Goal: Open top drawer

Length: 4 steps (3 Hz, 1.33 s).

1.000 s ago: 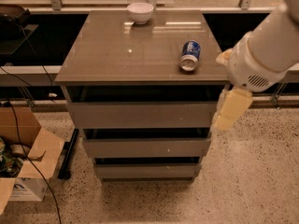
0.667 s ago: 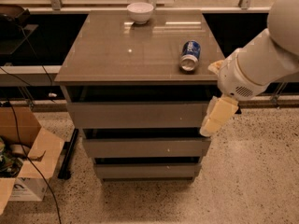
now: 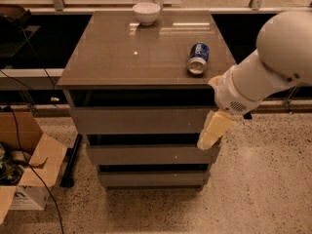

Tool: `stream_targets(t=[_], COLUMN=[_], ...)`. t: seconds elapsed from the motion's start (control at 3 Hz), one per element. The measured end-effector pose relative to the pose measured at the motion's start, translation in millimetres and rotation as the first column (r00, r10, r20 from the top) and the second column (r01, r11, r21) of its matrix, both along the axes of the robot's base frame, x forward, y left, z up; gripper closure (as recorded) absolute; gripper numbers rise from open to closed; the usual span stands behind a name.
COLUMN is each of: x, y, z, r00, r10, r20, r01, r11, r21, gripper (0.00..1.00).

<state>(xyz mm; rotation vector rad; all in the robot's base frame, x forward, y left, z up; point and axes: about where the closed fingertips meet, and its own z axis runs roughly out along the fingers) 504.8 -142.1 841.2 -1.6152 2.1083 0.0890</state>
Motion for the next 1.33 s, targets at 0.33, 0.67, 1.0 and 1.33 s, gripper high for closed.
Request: stream_targets(t=[0.33,0.67,1.0,1.33], x=[5.9,25.1,57.3,89.9], y=[14.0,23.9,24.8,22.5], z=[-52.2,-91.7,-120.7,-149.1], r00=[0.9989,0.9983,0.9985,0.9981], r10=[-0.015,-0.022,-0.033,-0.044], r20=[-0.044,-0.054,-0.043,-0.042], r01=[0.017,0.027,0.038,0.050], r11=[0.999,0.996,0.993,0.989], r21=[0.047,0.090,0.114,0.140], gripper=[0.00,0.00,0.00,0.00])
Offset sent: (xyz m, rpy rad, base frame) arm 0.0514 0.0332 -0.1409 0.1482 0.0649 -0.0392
